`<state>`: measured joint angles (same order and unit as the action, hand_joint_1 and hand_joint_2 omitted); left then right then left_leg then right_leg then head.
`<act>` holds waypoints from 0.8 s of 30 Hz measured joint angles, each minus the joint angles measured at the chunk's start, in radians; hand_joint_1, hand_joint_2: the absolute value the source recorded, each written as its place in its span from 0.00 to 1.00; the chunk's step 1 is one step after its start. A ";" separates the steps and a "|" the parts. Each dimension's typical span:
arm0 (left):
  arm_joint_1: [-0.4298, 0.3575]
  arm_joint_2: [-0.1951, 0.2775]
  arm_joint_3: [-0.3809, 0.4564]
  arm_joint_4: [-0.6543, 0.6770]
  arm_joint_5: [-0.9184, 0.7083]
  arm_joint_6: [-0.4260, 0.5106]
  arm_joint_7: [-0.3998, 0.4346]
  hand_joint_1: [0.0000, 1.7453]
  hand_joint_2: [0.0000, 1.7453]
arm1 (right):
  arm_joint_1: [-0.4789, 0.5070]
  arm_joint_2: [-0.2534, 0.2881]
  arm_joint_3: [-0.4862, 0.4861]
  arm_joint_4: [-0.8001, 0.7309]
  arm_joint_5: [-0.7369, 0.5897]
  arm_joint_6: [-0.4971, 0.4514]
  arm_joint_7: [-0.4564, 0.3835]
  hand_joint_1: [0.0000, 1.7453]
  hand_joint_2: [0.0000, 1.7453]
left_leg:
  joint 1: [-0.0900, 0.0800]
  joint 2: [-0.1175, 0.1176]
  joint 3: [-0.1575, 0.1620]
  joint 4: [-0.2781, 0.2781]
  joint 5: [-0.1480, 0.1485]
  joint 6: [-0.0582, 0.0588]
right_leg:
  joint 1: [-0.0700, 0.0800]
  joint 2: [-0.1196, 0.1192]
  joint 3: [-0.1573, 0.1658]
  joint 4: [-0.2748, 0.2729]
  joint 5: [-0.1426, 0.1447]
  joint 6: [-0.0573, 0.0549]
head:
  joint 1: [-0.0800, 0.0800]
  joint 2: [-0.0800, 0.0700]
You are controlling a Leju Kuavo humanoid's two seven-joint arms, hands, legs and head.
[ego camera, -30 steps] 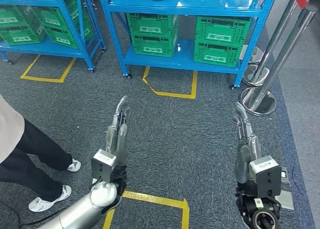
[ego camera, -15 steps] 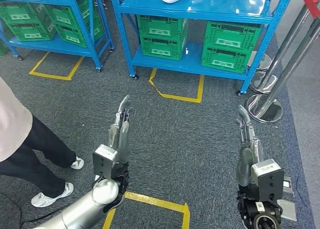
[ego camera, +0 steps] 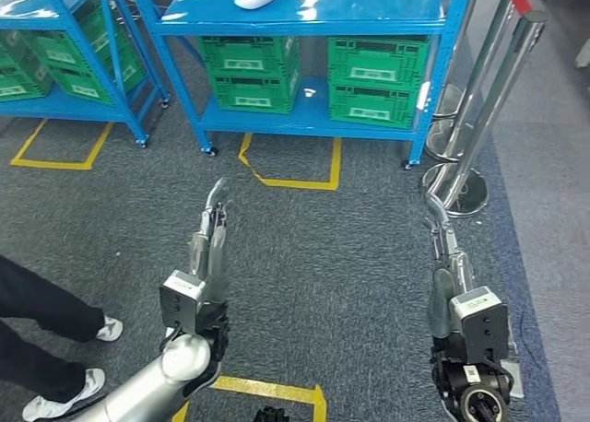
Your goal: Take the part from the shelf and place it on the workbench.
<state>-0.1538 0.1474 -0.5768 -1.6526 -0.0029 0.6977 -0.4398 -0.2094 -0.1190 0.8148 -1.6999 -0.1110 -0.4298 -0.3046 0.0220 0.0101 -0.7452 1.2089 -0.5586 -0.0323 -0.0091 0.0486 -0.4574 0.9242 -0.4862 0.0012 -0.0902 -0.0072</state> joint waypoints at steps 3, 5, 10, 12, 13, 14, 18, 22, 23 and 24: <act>0.001 0.003 0.000 0.000 0.005 0.000 0.000 0.00 0.00 | 0.000 0.000 0.000 0.001 0.003 -0.009 0.006 0.00 0.00 | -0.047 -0.042 0.014 -0.209 0.193 0.070 | 0.018 0.018 0.061 -0.022 -0.037 -0.008 | -0.003 0.000; 0.004 0.006 0.000 0.000 0.010 0.000 0.000 0.00 0.00 | 0.001 0.001 0.000 0.002 0.004 -0.013 0.008 0.00 0.00 | -0.078 -0.080 0.030 -0.310 0.298 0.098 | 0.025 0.032 0.097 -0.037 -0.063 -0.015 | -0.001 0.000; -0.001 0.003 0.000 0.000 0.015 0.000 -0.002 0.00 0.00 | -0.005 0.005 0.000 -0.001 0.007 -0.016 0.008 0.00 0.00 | -0.071 -0.065 0.113 -0.328 0.252 0.078 | 0.039 -0.017 0.056 0.150 -0.051 -0.002 | 0.007 0.000; 0.000 0.004 0.000 0.000 0.016 0.000 -0.002 0.00 0.00 | -0.004 0.005 0.000 -0.001 0.007 -0.016 0.008 0.00 0.00 | -0.072 -0.049 0.143 -0.324 0.225 0.085 | 0.027 -0.044 -0.036 0.271 -0.122 0.017 | 0.012 0.000; 0.001 0.005 0.000 0.000 0.017 0.000 -0.002 0.00 0.00 | -0.003 0.005 0.000 0.000 0.006 -0.016 0.008 0.00 0.00 | -0.071 -0.043 0.159 -0.322 0.212 0.085 | 0.021 -0.046 -0.073 0.300 -0.172 0.021 | 0.013 0.000; 0.001 0.005 0.000 0.000 0.017 0.000 -0.002 0.00 0.00 | -0.001 0.005 0.000 0.000 0.006 -0.015 0.008 0.00 0.00 | -0.071 -0.039 0.177 -0.321 0.197 0.085 | 0.018 -0.046 -0.095 0.299 -0.211 0.022 | 0.015 0.000; 0.001 0.004 0.000 0.001 0.016 0.000 -0.004 0.00 0.00 | 0.001 0.005 0.000 0.001 0.006 -0.008 0.006 0.00 0.00 | -0.076 -0.034 0.250 -0.321 0.144 0.085 | 0.027 -0.044 -0.088 0.080 -0.069 -0.007 | 0.028 0.000; -0.001 -0.001 0.000 0.001 0.014 0.000 -0.008 0.00 0.00 | -0.001 0.007 -0.001 -0.001 0.006 0.001 0.000 0.00 0.00 | -0.079 -0.043 0.280 -0.301 0.126 0.077 | 0.032 -0.035 -0.041 -0.020 0.053 -0.038 | 0.034 0.000; -0.002 -0.001 0.000 0.000 0.012 0.000 -0.008 0.00 0.00 | -0.004 0.008 -0.001 -0.002 0.007 0.003 -0.001 0.00 0.00 | -0.081 -0.040 0.274 -0.278 0.129 0.073 | 0.028 -0.038 -0.026 -0.028 0.058 -0.038 | 0.037 0.000; -0.004 0.000 0.000 -0.001 0.012 0.000 -0.010 0.00 0.00 | -0.006 0.010 -0.001 -0.002 0.007 0.004 -0.001 0.00 0.00 | -0.080 -0.038 0.254 -0.239 0.127 0.065 | 0.022 -0.040 -0.013 -0.034 0.061 -0.037 | 0.037 0.000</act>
<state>-0.1576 0.1471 -0.5769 -1.6535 0.0087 0.6974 -0.4500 -0.2154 -0.1090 0.8142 -1.7016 -0.1044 -0.4257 -0.3057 -0.0584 -0.0276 -0.4910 0.9698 -0.4314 0.0323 0.0124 0.0088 -0.4708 0.8898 -0.4250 -0.0363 -0.0529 -0.0072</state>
